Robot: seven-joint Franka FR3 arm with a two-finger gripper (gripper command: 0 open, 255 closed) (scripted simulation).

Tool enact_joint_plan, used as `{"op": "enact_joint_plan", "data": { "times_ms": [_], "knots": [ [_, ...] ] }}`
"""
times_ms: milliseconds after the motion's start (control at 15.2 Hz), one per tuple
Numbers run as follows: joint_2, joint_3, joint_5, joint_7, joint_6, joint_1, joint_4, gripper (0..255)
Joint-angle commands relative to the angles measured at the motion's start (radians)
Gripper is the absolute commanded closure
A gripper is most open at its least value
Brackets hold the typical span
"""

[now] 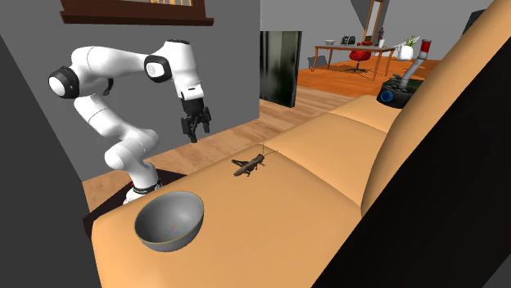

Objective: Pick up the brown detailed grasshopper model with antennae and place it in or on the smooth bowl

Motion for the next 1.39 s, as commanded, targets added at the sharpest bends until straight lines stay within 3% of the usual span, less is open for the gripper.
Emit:
{"op": "enact_joint_plan", "data": {
  "times_ms": [0,594,1320],
  "knots": [
    [0.0,0.0,0.0,0.0,0.0,0.0,0.0,0],
    [0.441,-0.029,0.007,-0.245,0.05,0.076,0.258,0],
    [0.916,0.017,0.007,-0.483,-0.031,0.142,0.657,0]
  ]
}}
